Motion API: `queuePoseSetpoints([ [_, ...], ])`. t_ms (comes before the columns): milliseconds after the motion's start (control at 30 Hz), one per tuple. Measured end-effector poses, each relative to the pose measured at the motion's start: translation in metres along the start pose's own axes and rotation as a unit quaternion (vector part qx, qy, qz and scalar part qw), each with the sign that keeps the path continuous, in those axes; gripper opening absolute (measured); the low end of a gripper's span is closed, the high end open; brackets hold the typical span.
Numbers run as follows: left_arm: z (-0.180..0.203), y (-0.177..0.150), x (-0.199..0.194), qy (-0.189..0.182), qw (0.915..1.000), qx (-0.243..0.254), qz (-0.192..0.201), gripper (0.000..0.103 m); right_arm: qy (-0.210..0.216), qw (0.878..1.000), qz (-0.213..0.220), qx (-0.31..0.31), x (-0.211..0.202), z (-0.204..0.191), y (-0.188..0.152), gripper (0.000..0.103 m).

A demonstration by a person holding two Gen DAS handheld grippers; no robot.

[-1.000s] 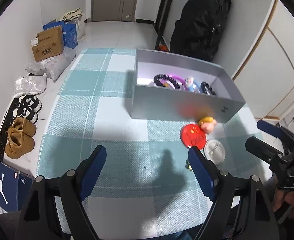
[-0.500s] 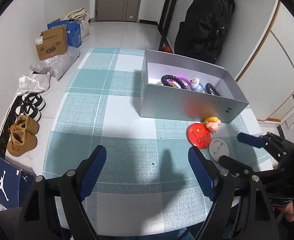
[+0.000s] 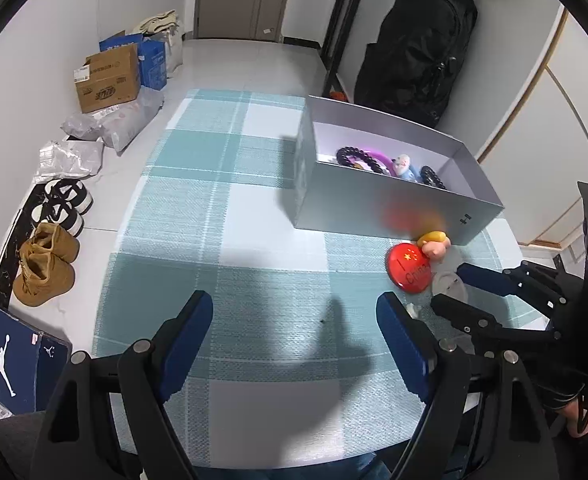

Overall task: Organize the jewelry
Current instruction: 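Grasp the white round pin badge with the right tool while the left tool grasps the small white charm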

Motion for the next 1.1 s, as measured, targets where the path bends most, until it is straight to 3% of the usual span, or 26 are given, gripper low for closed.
queuePoseSetpoints([
  [333,0.033,-0.002,0.005,-0.029,0.9981,0.054,-0.01,0.081,0.024,0.998,0.017,0.06,-0.018,0.021,0.009,0.042],
  [600,0.055,-0.002,0.011,-0.02,0.9953,0.093,-0.018,0.081,0.043,0.991,0.045,0.117,-0.045,0.044,0.014,0.042],
  [900,0.064,0.0,0.019,-0.022,0.995,0.094,-0.026,0.08,0.053,0.986,0.067,0.146,-0.066,0.059,0.018,0.042],
  [1000,0.069,0.003,0.016,-0.015,0.9952,0.096,-0.012,0.077,0.056,0.985,0.071,0.15,-0.072,0.062,0.015,0.042],
  [1100,0.074,0.003,0.019,-0.014,0.9945,0.103,-0.015,0.066,0.058,0.984,0.074,0.154,-0.076,0.064,0.014,0.042],
])
Point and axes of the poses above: each gripper's, at about its wrist camera, not at the fingertips, and x roughly the way its jaws point, z to its right, y to its top, the point moved 4 cm from there along x, roughly the way its jaws point, and after that the axes turned 11 degrees about x, right-handed, at the moved point
